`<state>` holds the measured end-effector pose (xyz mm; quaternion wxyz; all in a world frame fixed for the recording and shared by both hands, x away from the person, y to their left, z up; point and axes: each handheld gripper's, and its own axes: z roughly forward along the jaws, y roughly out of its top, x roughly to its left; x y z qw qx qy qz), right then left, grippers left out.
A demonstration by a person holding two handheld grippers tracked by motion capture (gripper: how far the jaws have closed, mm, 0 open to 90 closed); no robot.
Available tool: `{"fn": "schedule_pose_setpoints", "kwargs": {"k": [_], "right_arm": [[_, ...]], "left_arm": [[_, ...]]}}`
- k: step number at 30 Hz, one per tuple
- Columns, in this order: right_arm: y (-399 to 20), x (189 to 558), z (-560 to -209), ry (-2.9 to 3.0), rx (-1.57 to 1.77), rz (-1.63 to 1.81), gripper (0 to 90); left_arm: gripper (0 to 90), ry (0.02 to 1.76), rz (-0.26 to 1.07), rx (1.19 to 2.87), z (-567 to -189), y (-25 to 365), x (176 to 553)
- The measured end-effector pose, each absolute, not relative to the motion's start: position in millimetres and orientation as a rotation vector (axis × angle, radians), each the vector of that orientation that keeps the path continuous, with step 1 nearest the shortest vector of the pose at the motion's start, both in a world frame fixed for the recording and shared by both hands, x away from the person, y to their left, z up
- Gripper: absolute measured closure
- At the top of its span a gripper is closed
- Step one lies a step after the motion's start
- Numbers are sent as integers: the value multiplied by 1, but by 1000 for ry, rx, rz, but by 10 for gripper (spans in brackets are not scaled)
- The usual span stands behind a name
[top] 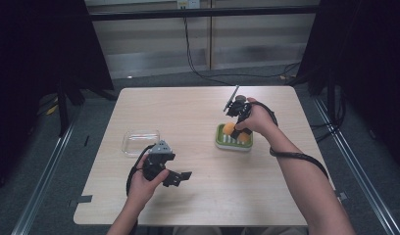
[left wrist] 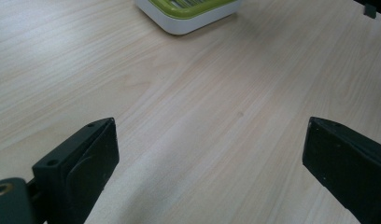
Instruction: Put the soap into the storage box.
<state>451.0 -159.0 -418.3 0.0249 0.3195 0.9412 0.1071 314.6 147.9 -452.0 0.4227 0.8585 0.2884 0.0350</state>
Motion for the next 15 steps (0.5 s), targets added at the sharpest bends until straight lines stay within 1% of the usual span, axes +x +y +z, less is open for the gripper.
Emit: {"fn": "schedule_pose_setpoints", "kwargs": {"k": [15], "right_arm": [[-159, 455, -426, 2907, 932, 331, 501]], "left_arm": [[38, 726, 89, 2146, -452, 148, 314]]}}
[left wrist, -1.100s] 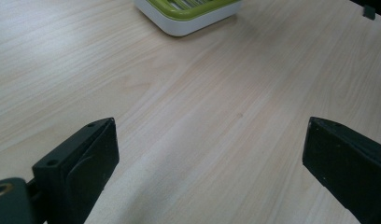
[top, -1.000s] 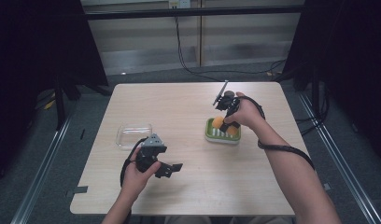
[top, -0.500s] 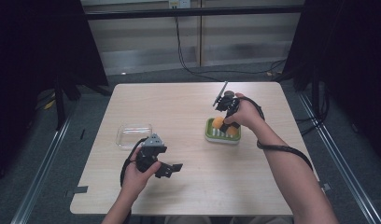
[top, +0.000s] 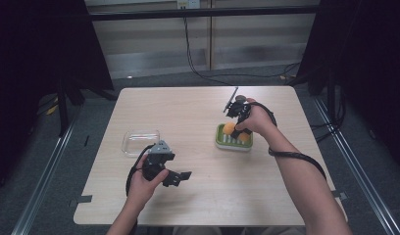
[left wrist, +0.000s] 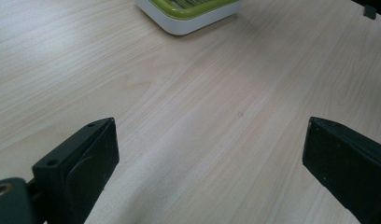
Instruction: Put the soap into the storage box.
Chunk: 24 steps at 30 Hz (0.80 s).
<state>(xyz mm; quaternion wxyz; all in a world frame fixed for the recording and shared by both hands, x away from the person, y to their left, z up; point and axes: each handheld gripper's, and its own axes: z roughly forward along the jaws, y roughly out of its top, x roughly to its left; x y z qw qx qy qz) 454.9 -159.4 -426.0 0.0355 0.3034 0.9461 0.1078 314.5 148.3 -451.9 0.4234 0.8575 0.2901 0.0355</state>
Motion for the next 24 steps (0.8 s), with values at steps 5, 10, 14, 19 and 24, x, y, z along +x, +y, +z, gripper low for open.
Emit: {"fn": "schedule_pose_setpoints", "kwargs": {"k": [5, 10, 14, 19, 24], "right_arm": [[-161, 456, -428, 2902, 918, 329, 501], [-162, 456, -431, 2900, 917, 325, 501], [-161, 456, -432, 2903, 896, 321, 501], [-161, 455, -432, 2900, 890, 322, 501], [-160, 456, -434, 2900, 875, 331, 500]], "left_arm": [[38, 727, 89, 2146, -452, 149, 315], [38, 728, 89, 2145, -452, 149, 315], [38, 726, 90, 2147, -452, 149, 315], [38, 725, 92, 2146, -452, 148, 314], [37, 724, 91, 2147, -451, 148, 314]]}}
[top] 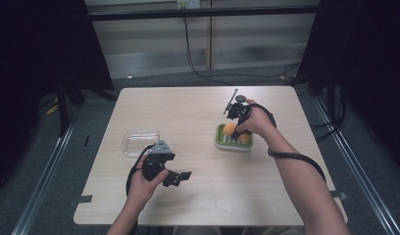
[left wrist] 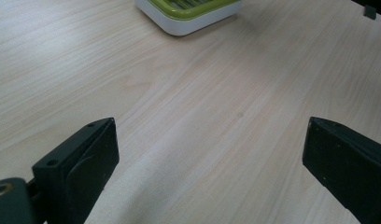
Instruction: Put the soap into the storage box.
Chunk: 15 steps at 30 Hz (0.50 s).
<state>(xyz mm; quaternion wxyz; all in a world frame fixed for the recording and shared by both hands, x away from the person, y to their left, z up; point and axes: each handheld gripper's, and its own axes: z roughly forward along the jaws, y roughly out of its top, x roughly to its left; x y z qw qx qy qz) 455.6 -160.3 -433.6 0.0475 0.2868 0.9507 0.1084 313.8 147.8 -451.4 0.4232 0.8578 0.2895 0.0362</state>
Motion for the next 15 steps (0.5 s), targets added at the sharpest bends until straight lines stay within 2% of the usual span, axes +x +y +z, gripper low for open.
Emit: {"fn": "schedule_pose_setpoints", "kwargs": {"k": [15], "right_arm": [[-161, 457, -443, 2911, 869, 325, 500]], "left_arm": [[38, 726, 95, 2142, -451, 147, 314]]}}
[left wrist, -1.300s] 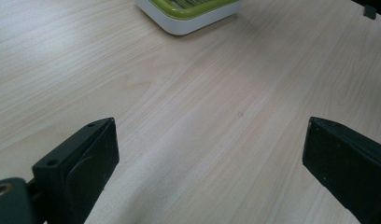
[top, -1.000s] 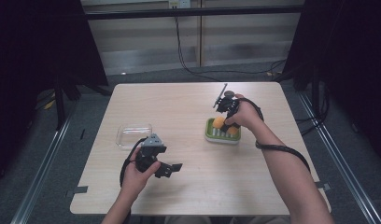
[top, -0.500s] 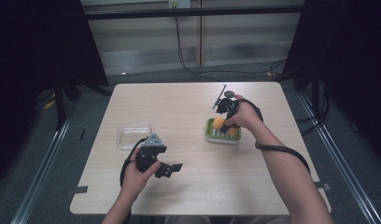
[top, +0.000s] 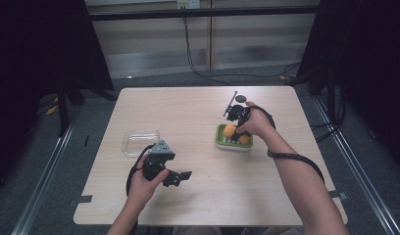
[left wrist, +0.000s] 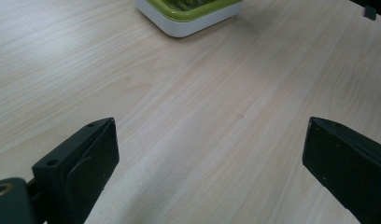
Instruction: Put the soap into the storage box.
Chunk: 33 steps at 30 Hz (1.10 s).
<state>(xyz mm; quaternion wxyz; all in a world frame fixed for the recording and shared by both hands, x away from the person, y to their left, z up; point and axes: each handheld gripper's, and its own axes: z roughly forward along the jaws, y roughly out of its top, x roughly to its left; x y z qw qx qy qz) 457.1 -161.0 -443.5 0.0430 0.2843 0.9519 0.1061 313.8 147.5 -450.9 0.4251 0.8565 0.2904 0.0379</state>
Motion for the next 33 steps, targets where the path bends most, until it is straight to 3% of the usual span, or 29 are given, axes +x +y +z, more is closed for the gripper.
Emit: {"fn": "schedule_pose_setpoints", "kwargs": {"k": [18, 33], "right_arm": [[-161, 458, -453, 2902, 930, 325, 490], [-178, 452, -436, 2804, 1093, 485, 358]], "left_arm": [[38, 717, 102, 2142, -450, 148, 313], [38, 720, 102, 2130, -450, 148, 312]]}}
